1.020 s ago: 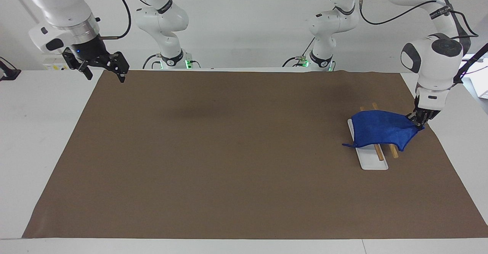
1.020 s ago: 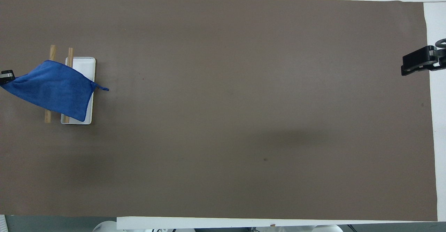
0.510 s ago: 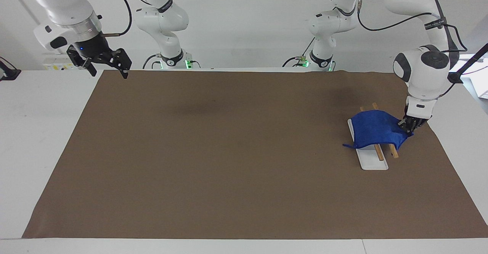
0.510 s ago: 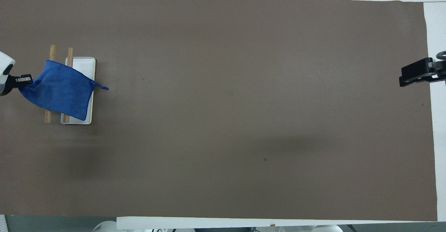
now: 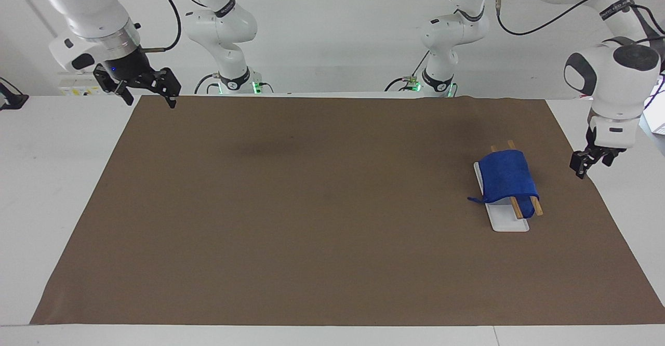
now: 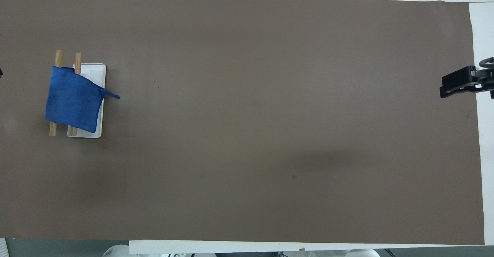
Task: Right arm passes towel to left arm to hang
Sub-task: 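Release the towel and withdraw the left gripper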
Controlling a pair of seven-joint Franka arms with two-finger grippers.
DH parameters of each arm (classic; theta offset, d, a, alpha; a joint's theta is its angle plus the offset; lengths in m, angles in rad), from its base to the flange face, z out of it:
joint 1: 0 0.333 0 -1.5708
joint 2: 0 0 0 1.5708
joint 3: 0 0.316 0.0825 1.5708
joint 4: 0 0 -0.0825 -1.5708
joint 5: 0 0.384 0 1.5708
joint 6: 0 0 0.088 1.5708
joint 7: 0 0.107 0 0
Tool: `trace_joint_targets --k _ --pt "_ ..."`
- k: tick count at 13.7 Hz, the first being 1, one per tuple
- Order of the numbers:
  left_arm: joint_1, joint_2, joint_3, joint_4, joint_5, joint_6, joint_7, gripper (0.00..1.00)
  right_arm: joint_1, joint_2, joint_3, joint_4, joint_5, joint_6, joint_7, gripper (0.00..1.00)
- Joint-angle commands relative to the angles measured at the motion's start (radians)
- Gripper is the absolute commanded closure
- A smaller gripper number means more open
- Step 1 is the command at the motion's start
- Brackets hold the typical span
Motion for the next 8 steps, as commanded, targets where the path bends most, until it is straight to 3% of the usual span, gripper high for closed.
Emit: trace_joint_targets --k 1,5,8 --pt "-0.007 0.004 -0.008 0.121 -0.187 -0.199 -0.015 0.00 0.003 -0.023 -0.008 -0.028 0.022 -0.008 -0.038 0.00" --pt "-0.117 0.030 -0.023 0.317 -0.229 -0.549 0.003 0.00 0.003 -0.023 -0.008 -0.027 0.022 -0.008 -0.062 0.00" --pt "-0.210 0.039 -0.023 0.324 -0.229 -0.579 0.050 0.00 -0.027 -0.026 -0.009 -0.027 0.022 -0.057 -0.091 0.00"
